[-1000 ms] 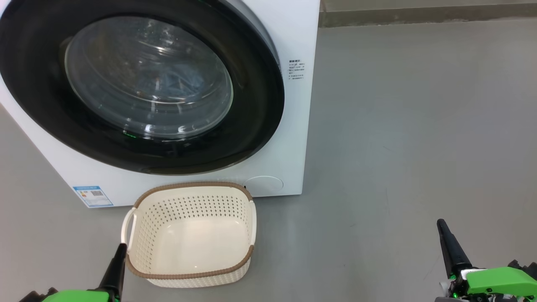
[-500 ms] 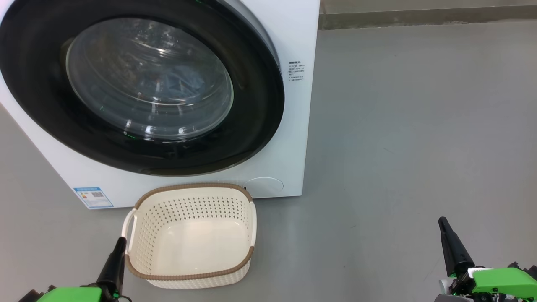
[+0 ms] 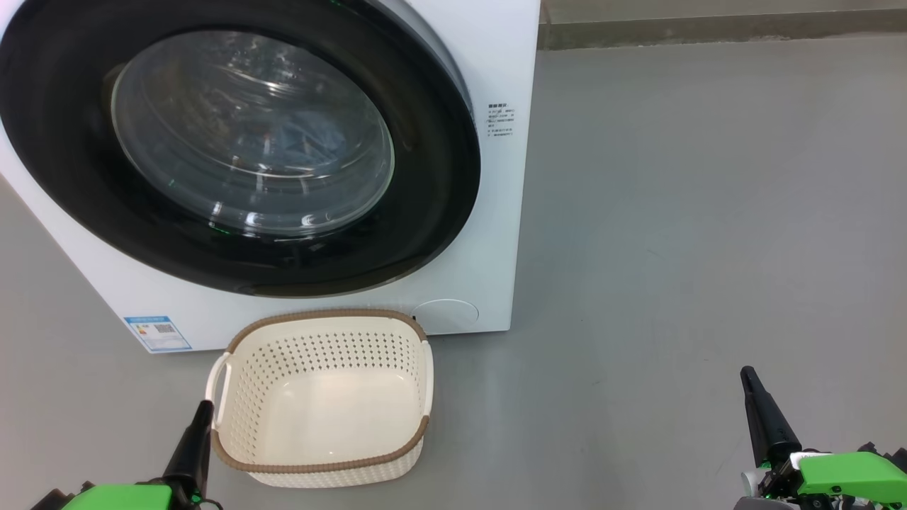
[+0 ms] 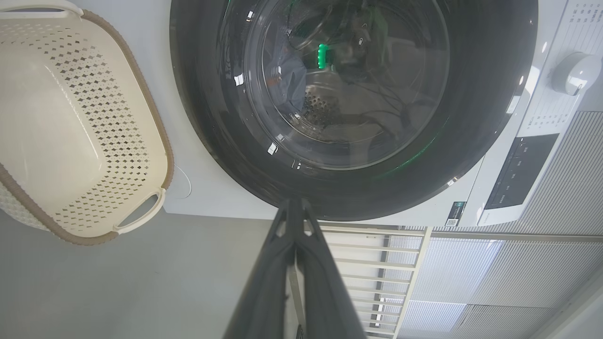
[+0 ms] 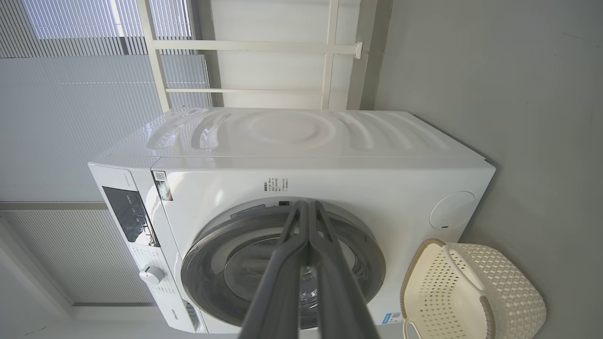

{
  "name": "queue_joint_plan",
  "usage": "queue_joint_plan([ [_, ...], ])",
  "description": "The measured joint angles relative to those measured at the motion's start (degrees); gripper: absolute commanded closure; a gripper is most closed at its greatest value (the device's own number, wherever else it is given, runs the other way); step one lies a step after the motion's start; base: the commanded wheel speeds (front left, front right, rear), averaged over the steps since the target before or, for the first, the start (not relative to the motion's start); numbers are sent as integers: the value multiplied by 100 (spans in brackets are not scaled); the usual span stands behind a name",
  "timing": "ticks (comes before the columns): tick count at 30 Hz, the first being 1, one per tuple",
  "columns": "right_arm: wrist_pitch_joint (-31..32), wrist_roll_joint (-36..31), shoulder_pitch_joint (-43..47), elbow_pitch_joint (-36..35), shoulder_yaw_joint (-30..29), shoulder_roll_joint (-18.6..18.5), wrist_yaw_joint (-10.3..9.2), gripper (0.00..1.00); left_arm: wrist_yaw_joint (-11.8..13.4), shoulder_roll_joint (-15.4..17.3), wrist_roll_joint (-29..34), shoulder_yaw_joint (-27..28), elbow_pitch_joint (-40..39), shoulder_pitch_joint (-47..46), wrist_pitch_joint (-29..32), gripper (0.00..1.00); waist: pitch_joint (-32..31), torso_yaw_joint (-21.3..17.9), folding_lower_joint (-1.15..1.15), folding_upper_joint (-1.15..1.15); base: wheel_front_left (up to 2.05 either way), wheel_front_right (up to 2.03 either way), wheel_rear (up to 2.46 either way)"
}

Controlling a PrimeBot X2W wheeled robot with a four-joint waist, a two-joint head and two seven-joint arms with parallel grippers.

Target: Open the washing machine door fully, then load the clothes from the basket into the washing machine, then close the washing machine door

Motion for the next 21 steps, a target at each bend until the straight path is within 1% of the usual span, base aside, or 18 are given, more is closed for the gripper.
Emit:
queue_joint_plan([
  [21, 0, 0, -1, 0, -1, 1, 0, 100, 0, -1, 0, 1, 0, -1, 1, 100, 0, 0, 0, 0, 0, 0, 0],
])
